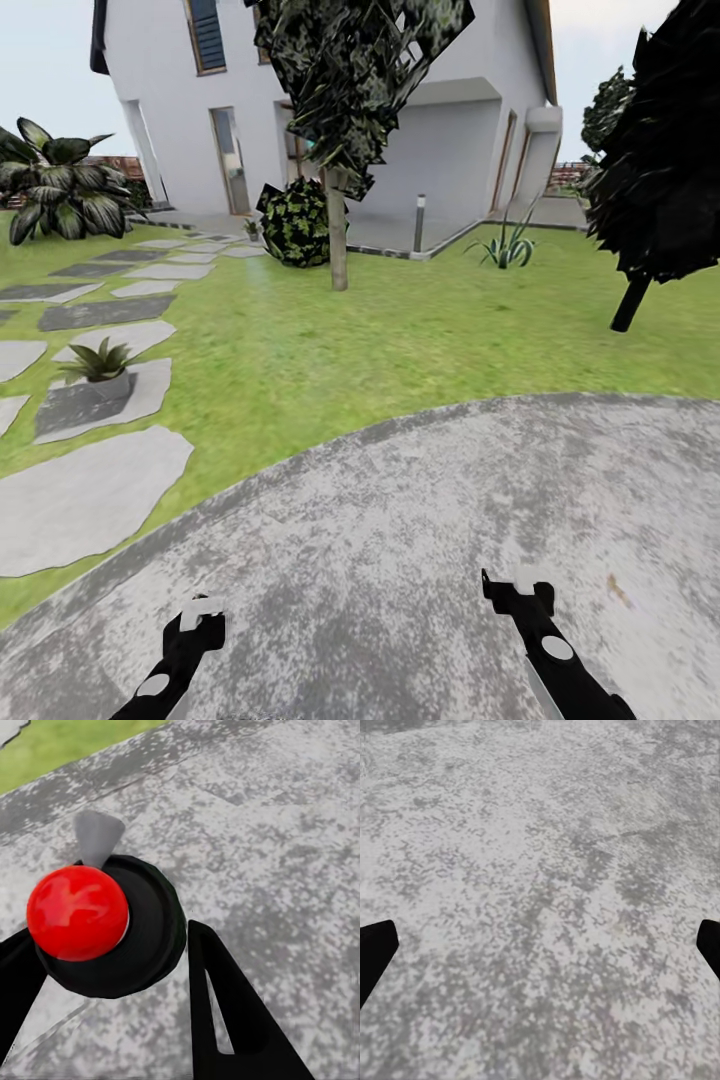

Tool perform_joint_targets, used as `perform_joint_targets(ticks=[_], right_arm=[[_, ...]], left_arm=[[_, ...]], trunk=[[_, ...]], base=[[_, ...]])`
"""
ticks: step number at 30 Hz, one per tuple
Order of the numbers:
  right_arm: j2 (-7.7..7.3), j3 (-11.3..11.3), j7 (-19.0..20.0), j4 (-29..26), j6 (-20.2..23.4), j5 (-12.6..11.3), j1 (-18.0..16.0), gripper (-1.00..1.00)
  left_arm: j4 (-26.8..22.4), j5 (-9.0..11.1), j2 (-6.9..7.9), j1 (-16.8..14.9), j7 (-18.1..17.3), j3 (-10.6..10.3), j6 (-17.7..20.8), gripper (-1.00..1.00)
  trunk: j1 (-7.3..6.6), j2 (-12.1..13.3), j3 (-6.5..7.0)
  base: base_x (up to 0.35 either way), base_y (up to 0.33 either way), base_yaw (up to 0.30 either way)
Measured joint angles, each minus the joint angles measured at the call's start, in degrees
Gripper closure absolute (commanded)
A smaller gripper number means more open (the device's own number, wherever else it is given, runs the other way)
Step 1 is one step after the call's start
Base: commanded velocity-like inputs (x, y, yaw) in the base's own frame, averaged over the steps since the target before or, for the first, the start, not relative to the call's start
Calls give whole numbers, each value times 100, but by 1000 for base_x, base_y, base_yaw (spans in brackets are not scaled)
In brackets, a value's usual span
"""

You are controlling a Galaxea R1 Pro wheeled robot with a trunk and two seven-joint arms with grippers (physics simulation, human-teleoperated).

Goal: Pick up the pesticide atomizer in the garden and spray insectifuge to fully cover both potted plants in the garden.

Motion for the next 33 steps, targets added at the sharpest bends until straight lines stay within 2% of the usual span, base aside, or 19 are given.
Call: perform_joint_targets(ticks=[12, 33], right_arm=[[0, 0, 5, 1, -1, 0, 0, -100], [0, 0, 9, 1, -1, 0, 1, -100]], left_arm=[[4, 0, 5, 0, -28, -1, -7, 100], [4, 4, 3, -1, -32, 9, -1, 100]], trunk=[[0, 0, 44], [-1, 0, 144]], base=[[0, 35, 273], [18, 298, 257]])
